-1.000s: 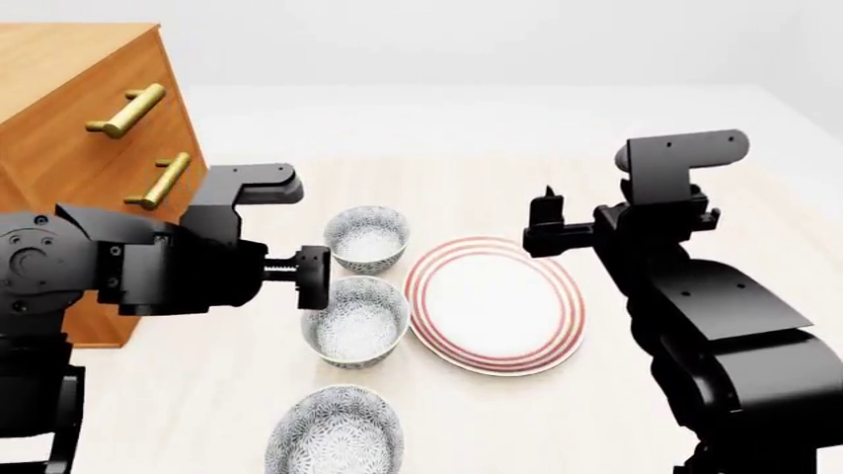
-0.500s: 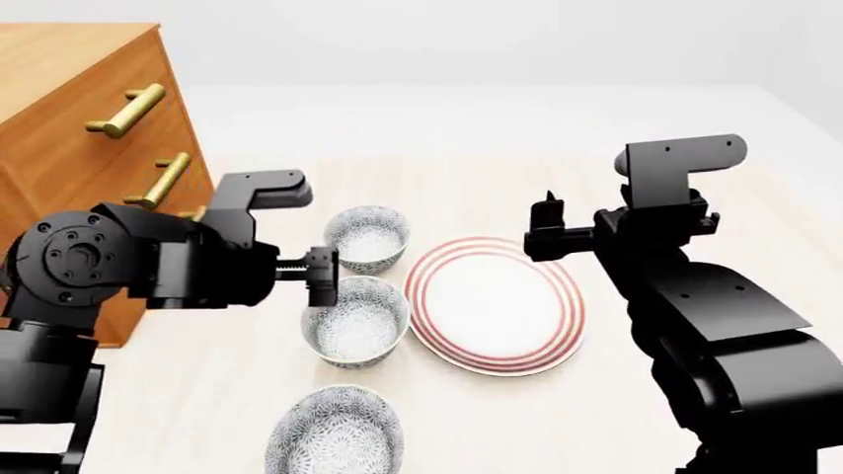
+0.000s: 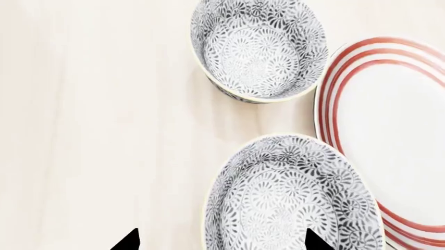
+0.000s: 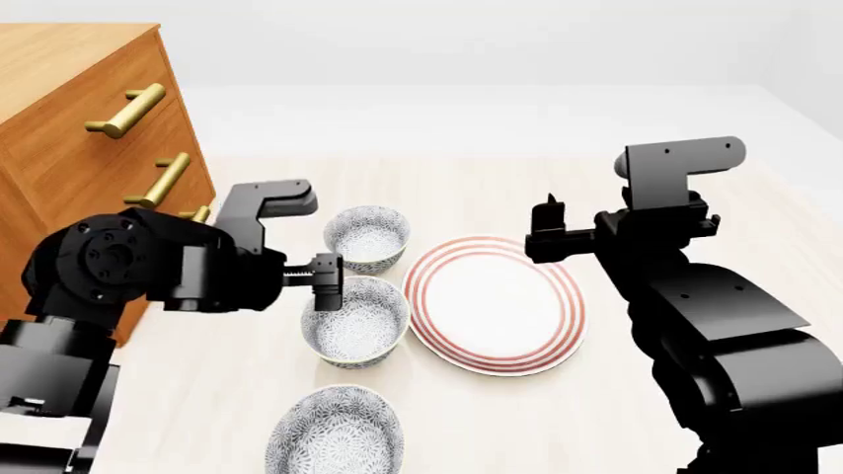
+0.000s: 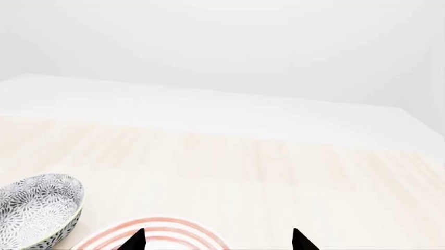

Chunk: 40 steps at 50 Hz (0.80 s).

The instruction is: Stack the bowl in the middle on the bowl at the back.

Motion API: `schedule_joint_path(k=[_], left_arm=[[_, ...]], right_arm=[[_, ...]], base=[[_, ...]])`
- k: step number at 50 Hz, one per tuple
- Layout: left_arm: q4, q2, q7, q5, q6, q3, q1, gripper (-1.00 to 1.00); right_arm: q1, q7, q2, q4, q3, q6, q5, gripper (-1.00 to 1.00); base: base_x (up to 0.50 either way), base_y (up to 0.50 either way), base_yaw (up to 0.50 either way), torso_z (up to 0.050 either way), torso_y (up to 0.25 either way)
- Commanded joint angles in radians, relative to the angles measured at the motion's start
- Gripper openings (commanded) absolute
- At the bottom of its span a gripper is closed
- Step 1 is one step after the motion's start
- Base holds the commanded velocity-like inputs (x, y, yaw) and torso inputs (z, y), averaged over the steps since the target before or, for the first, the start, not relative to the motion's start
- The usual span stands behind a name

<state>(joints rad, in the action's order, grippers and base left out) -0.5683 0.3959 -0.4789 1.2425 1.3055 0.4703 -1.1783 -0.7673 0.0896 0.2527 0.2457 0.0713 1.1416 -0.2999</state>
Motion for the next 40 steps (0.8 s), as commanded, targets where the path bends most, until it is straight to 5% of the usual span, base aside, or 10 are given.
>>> schedule_joint_path(k=[1, 40], left_arm=[[-0.051, -0.012, 0.033, -0.027, -0.035, 0.022, -0.002, 1.00], [-0.217, -0.059, 0.173, -0.115, -0.127, 0.115, -0.018, 1.00]], right_arm=[[-0.001, 0.003, 0.005, -0.002, 0.004, 0.003, -0.003, 1.00], [-0.001, 0.025, 0.015, -0.002, 0.016, 0.021, -0.010, 1.00]], base=[[0.00, 0.00, 0.00, 0.000, 0.000], [0.00, 0.00, 0.00, 0.000, 0.000]])
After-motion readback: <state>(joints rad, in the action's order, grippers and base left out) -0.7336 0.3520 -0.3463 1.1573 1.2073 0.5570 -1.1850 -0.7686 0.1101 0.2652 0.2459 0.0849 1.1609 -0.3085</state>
